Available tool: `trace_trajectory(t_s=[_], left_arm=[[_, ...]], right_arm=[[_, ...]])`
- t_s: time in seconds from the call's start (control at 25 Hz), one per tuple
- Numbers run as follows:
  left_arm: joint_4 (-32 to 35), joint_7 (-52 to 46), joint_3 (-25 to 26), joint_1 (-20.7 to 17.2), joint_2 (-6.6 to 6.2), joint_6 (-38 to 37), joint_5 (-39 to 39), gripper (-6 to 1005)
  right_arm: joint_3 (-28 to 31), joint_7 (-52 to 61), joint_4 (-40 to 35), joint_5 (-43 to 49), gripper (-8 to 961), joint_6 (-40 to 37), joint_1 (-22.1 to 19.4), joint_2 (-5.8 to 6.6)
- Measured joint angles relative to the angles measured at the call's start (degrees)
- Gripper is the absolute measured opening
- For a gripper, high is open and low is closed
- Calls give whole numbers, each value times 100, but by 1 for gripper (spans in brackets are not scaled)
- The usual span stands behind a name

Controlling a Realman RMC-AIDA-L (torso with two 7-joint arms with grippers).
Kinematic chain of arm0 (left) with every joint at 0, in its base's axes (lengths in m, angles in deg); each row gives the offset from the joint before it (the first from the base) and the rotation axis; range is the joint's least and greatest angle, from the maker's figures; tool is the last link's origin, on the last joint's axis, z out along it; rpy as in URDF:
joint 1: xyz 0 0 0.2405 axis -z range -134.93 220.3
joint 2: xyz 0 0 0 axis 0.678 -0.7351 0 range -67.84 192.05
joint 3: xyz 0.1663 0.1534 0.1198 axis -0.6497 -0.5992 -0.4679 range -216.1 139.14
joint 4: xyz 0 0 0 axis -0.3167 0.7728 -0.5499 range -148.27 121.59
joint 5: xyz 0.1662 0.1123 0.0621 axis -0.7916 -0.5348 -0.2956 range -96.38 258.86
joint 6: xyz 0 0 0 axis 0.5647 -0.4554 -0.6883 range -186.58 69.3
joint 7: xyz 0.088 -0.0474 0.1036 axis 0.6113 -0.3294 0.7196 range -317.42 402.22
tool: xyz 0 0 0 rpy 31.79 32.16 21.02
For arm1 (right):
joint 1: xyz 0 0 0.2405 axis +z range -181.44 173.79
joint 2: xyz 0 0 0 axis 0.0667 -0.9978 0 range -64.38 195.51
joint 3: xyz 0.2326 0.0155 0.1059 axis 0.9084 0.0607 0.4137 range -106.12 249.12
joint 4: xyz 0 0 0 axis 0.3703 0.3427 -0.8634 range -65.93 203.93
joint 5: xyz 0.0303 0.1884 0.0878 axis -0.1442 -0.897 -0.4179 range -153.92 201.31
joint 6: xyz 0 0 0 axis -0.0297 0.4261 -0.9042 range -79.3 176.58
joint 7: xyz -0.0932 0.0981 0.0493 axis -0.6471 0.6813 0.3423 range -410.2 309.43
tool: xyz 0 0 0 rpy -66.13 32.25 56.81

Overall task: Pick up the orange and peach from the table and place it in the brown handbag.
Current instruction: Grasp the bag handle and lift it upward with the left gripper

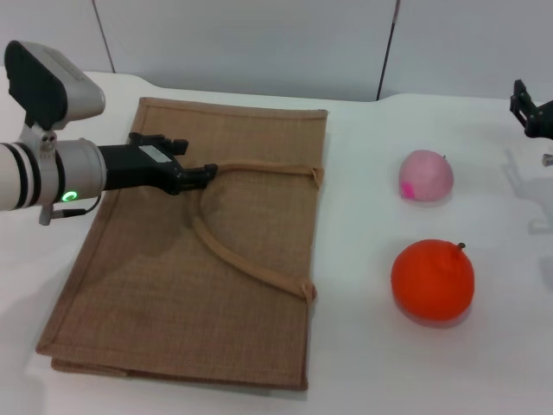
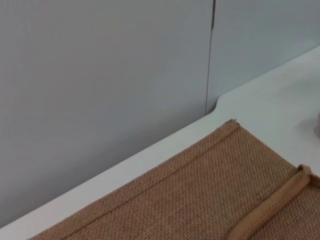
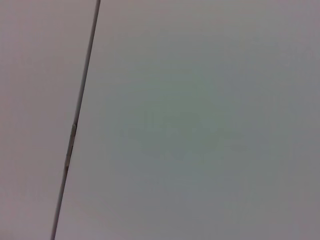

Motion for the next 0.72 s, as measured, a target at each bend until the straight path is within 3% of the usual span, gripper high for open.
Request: trace_trajectory(t_s=[0.36, 0.72], left_arm=[[209, -267, 254, 65, 247, -56, -847, 699], [208, -397, 344, 97, 278, -148, -1050, 705]], right_arm=[[-12, 10, -5, 13, 711, 0, 2, 0], [-12, 15, -25, -1, 711, 5, 24, 0]])
